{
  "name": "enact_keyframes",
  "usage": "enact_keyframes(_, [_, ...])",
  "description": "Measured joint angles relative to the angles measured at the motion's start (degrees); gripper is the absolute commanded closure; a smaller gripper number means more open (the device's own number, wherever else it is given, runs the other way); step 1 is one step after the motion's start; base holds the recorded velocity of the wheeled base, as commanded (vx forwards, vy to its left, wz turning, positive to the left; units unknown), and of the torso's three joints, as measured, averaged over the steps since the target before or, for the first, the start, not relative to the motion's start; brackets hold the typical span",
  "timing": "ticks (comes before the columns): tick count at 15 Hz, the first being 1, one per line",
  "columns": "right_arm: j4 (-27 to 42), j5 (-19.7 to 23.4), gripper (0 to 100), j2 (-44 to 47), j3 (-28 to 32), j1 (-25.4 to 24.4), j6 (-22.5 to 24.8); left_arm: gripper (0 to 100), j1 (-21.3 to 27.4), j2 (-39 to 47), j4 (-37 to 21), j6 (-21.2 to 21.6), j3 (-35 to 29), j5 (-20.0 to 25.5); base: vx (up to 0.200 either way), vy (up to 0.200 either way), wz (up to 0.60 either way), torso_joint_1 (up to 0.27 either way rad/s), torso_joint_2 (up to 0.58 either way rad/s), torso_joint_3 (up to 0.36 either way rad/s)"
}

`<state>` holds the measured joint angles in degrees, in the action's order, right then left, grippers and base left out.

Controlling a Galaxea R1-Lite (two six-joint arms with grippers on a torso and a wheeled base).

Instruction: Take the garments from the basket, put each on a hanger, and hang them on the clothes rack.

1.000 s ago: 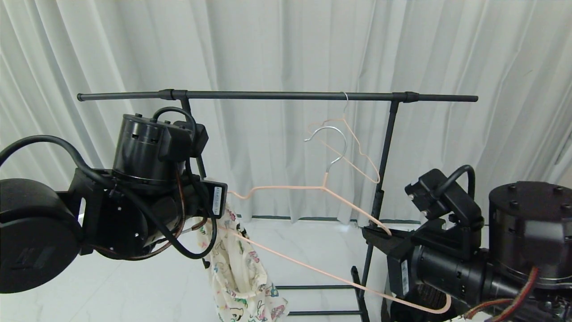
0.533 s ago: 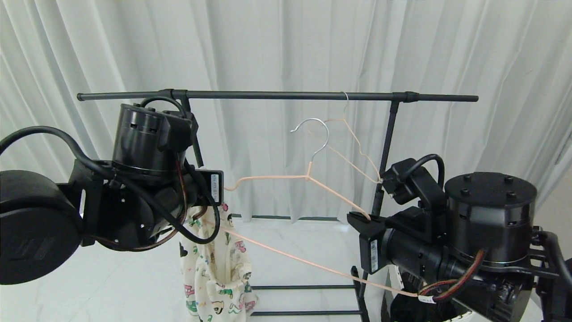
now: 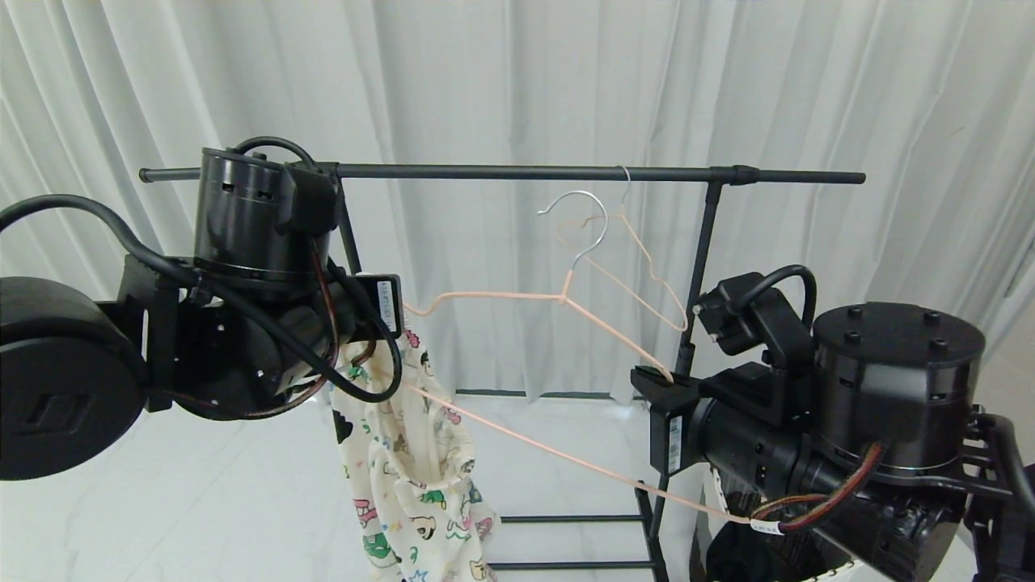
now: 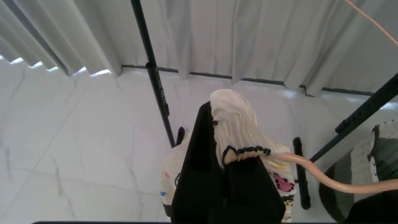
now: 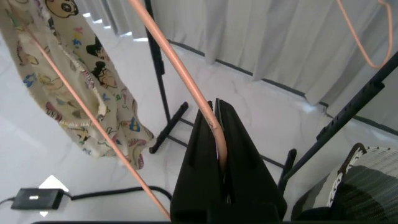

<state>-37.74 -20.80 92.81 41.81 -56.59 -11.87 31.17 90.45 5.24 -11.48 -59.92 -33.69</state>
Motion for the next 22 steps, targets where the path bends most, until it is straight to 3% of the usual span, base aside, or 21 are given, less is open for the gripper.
enact_keyframes(5, [-0.1,-3.0,100,0.0,0.2,-0.1,-0.3,100,-0.2,-0.2,0.0,0.0,-0.3,0.1,0.000,0.000,0.00,0.000,0.00,0.000])
enact_keyframes(10, [-0.4,-3.3,100,1.1,2.1,-2.4,-0.7,100,3.6,-0.2,0.0,-0.3,-1.6,0.4,0.000,0.000,0.00,0.000,0.00,0.000])
enact_keyframes(15, [-2.3,-4.5,100,4.6,5.2,-3.2,-0.9,100,7.4,-0.3,-0.1,-6.0,-3.0,-0.1,0.000,0.000,0.00,0.000,0.00,0.000])
enact_keyframes(22, [-2.5,-4.2,100,9.4,11.5,-5.8,-1.5,100,13.6,-0.2,-0.1,-8.7,-4.0,2.5,0.000,0.000,0.00,0.000,0.00,0.000])
